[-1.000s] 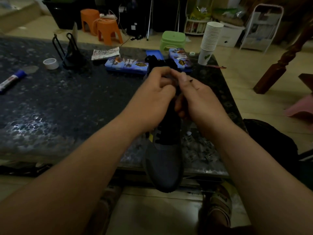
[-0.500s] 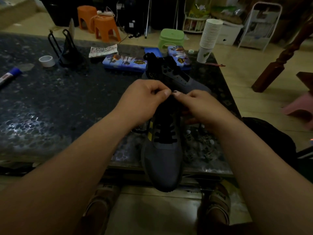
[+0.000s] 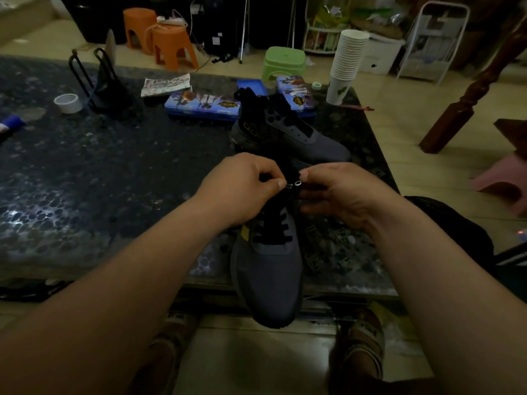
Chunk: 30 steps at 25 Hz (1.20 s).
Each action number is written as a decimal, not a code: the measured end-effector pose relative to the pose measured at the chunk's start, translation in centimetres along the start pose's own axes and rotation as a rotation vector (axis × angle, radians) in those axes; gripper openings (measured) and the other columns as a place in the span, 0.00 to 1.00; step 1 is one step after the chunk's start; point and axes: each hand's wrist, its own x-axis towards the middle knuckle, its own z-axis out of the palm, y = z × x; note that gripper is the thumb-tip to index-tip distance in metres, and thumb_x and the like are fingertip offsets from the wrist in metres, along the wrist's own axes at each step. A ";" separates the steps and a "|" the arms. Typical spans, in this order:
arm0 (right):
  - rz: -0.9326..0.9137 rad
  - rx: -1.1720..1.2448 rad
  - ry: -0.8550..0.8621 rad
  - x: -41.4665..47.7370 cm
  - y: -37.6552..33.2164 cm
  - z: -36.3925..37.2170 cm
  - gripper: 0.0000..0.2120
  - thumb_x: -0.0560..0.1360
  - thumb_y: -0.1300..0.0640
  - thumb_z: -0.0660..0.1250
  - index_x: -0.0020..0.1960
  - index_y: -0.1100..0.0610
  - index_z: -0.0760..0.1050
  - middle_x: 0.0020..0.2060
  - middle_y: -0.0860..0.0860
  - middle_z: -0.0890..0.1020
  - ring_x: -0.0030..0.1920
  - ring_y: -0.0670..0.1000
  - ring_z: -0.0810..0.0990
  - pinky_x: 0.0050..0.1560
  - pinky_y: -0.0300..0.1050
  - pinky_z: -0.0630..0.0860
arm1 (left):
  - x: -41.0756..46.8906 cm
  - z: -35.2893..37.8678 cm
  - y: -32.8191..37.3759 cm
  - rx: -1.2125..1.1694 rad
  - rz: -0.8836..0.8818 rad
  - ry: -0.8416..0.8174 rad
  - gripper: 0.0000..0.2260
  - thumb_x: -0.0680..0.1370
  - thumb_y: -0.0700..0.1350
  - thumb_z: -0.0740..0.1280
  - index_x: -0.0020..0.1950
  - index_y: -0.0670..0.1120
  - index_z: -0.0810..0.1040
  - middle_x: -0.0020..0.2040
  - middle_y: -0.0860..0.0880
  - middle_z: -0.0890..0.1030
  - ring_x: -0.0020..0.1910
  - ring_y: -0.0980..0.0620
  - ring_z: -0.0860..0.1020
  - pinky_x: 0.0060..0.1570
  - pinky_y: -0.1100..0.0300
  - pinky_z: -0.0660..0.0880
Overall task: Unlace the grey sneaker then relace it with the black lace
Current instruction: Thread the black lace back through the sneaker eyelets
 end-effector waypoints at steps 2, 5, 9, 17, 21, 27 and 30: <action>-0.005 0.023 0.006 0.0 0.2 -0.1 0.05 0.82 0.63 0.65 0.54 0.59 0.80 0.47 0.55 0.83 0.49 0.53 0.83 0.42 0.48 0.84 | 0.2 0.1 0.1 0.009 -0.012 -0.007 0.06 0.80 0.54 0.71 0.43 0.62 0.83 0.43 0.56 0.84 0.42 0.55 0.82 0.48 0.47 0.82; -0.017 0.012 0.003 0.1 0.2 -0.2 0.06 0.82 0.62 0.66 0.55 0.59 0.80 0.50 0.57 0.83 0.51 0.55 0.83 0.40 0.46 0.85 | 0.2 0.1 0.1 0.022 -0.014 0.002 0.06 0.80 0.54 0.70 0.43 0.61 0.82 0.42 0.55 0.84 0.41 0.54 0.82 0.47 0.47 0.82; -0.015 0.002 -0.002 0.2 0.2 -0.2 0.06 0.82 0.62 0.66 0.55 0.59 0.81 0.51 0.57 0.83 0.54 0.56 0.83 0.41 0.46 0.85 | 0.2 -0.1 0.2 0.079 -0.015 0.008 0.07 0.80 0.54 0.70 0.42 0.61 0.82 0.40 0.57 0.83 0.39 0.55 0.81 0.45 0.48 0.82; -0.010 0.014 -0.003 0.2 0.3 -0.1 0.05 0.82 0.62 0.65 0.54 0.58 0.80 0.50 0.57 0.83 0.52 0.55 0.83 0.44 0.49 0.84 | 0.7 -0.6 0.2 0.106 0.030 -0.060 0.05 0.81 0.51 0.70 0.45 0.59 0.83 0.42 0.57 0.83 0.41 0.57 0.81 0.46 0.52 0.81; -0.032 0.009 -0.006 0.2 0.3 0.0 0.04 0.81 0.58 0.68 0.51 0.57 0.81 0.48 0.54 0.84 0.50 0.53 0.85 0.44 0.48 0.84 | 0.7 0.0 0.3 0.180 0.037 -0.038 0.06 0.82 0.53 0.68 0.44 0.61 0.79 0.42 0.57 0.82 0.40 0.55 0.79 0.44 0.50 0.81; -0.179 -0.256 0.070 -0.3 1.2 0.4 0.06 0.79 0.60 0.73 0.43 0.59 0.81 0.37 0.52 0.83 0.41 0.49 0.83 0.45 0.45 0.84 | 0.8 0.1 0.1 0.164 0.042 -0.015 0.08 0.82 0.52 0.68 0.44 0.63 0.78 0.43 0.58 0.82 0.41 0.56 0.79 0.45 0.50 0.81; -0.205 -0.337 0.092 -0.5 1.0 0.4 0.07 0.79 0.57 0.73 0.44 0.60 0.81 0.40 0.57 0.84 0.42 0.57 0.85 0.52 0.60 0.84 | 0.7 0.1 0.2 0.157 0.036 -0.014 0.08 0.81 0.52 0.68 0.43 0.63 0.78 0.41 0.59 0.81 0.41 0.56 0.79 0.46 0.50 0.81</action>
